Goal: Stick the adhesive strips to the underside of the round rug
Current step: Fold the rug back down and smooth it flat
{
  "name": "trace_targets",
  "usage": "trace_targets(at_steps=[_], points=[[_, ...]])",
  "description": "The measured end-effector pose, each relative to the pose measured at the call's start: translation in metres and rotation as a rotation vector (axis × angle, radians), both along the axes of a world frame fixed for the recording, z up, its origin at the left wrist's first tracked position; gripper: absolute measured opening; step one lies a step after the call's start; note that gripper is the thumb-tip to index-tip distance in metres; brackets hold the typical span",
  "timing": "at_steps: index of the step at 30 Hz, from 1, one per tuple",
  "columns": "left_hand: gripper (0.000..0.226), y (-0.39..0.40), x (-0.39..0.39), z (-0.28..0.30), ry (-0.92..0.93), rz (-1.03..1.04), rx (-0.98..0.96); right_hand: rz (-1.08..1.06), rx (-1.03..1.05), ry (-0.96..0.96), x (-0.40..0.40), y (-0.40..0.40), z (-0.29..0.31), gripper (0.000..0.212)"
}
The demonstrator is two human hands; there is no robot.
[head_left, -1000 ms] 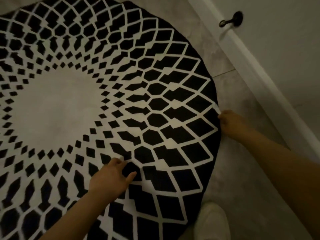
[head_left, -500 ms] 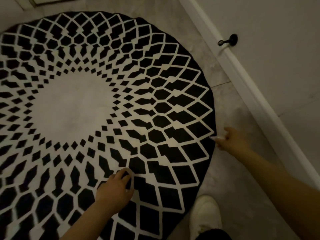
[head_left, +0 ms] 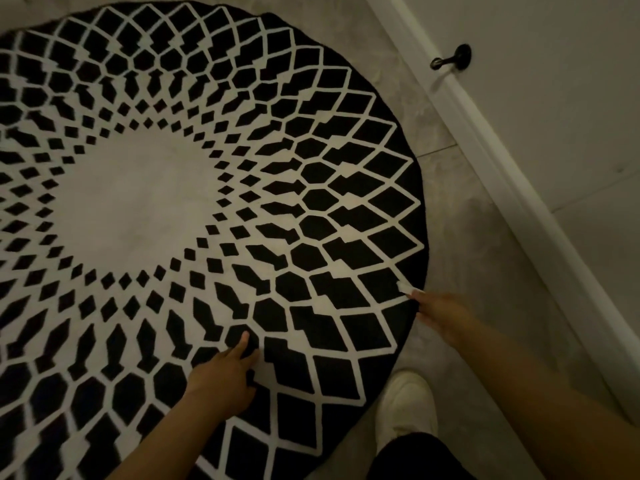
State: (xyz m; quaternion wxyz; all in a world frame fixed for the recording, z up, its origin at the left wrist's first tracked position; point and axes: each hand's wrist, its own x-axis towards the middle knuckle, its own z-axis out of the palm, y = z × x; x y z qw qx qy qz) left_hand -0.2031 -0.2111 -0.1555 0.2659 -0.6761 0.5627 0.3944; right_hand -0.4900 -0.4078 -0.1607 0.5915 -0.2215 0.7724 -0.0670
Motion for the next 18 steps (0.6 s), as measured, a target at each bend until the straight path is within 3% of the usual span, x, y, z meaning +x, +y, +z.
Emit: trace_targets(at_steps=[3,5,8,13,18], points=[[0.068,-0.001,-0.001,-0.001,-0.004,-0.005,0.026,0.191,-0.067,0.098,-0.004,0.001,0.002,0.026],[0.068,0.0,0.0,-0.003,0.002,-0.006,0.026,0.442,-0.145,0.15,-0.009,0.005,0.004,0.014],[0.067,0.002,0.003,-0.006,0.03,0.028,0.026,0.704,-0.169,0.21,-0.017,0.006,0.012,0.014],[0.057,0.014,0.002,0.001,0.073,0.209,-0.089,0.64,-0.203,0.176,-0.013,-0.004,0.047,0.018],[0.053,0.024,0.005,0.028,0.077,0.298,-0.179,0.819,-0.231,0.181,0.038,-0.005,0.103,0.022]])
